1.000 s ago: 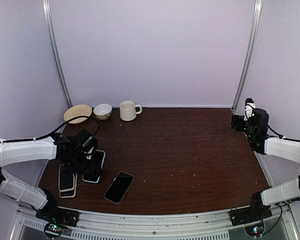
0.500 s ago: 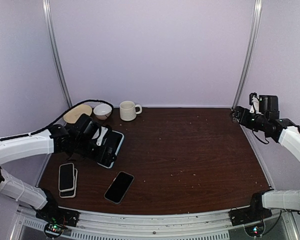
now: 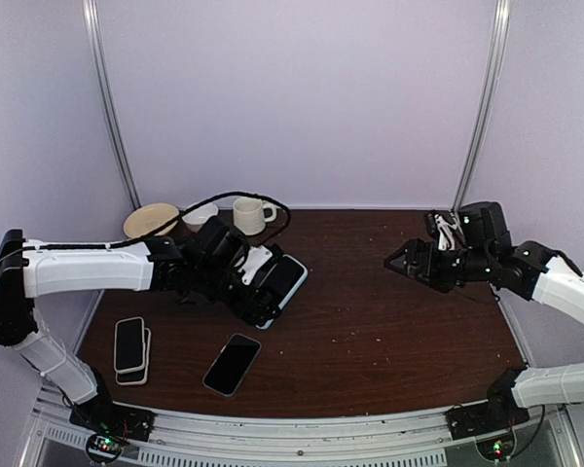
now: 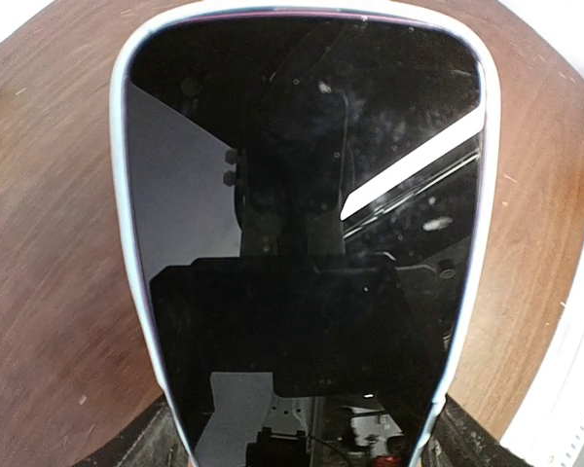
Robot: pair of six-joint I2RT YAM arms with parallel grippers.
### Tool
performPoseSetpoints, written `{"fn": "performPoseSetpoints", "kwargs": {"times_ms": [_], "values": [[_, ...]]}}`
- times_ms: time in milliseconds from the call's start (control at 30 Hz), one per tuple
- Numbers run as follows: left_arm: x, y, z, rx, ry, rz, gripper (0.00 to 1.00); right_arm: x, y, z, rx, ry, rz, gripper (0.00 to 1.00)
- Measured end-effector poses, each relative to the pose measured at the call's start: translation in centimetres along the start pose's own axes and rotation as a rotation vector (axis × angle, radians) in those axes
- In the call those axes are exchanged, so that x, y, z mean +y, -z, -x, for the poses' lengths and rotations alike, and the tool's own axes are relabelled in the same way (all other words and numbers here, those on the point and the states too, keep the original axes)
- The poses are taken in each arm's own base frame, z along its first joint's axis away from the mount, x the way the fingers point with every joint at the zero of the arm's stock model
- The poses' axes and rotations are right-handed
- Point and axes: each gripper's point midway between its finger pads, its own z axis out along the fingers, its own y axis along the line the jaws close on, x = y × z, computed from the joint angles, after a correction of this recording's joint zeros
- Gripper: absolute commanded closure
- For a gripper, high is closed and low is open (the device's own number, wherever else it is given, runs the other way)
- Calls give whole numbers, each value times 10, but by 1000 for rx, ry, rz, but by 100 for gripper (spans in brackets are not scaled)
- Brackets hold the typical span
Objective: Take the phone out of the phone case
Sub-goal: Pass from the left arm to the right
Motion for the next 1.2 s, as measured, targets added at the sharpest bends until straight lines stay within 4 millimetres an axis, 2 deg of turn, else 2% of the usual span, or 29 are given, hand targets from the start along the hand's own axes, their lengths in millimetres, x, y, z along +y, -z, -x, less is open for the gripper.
{"fn": "performPoseSetpoints", "kwargs": {"times_ms": [167, 367, 633, 767, 1000, 1200], "values": [[-16, -14, 4, 1, -51, -58, 40, 30, -17, -35, 119, -10, 75, 1], [-28, -18, 6, -5, -102, -96, 41, 54, -33, -56, 191, -71, 155, 1], [-47, -17, 14, -22, -162, -143, 41, 76, -64, -83, 290, -78, 175, 16], [-53, -21, 12, -13, -177, -151, 42, 86, -75, -85, 295, -93, 192, 24], [-60, -26, 7, 2, -195, -153, 42, 100, -84, -75, 274, -106, 224, 47], [-60, -28, 5, 8, -200, -143, 42, 100, -92, -76, 284, -116, 218, 57]]}}
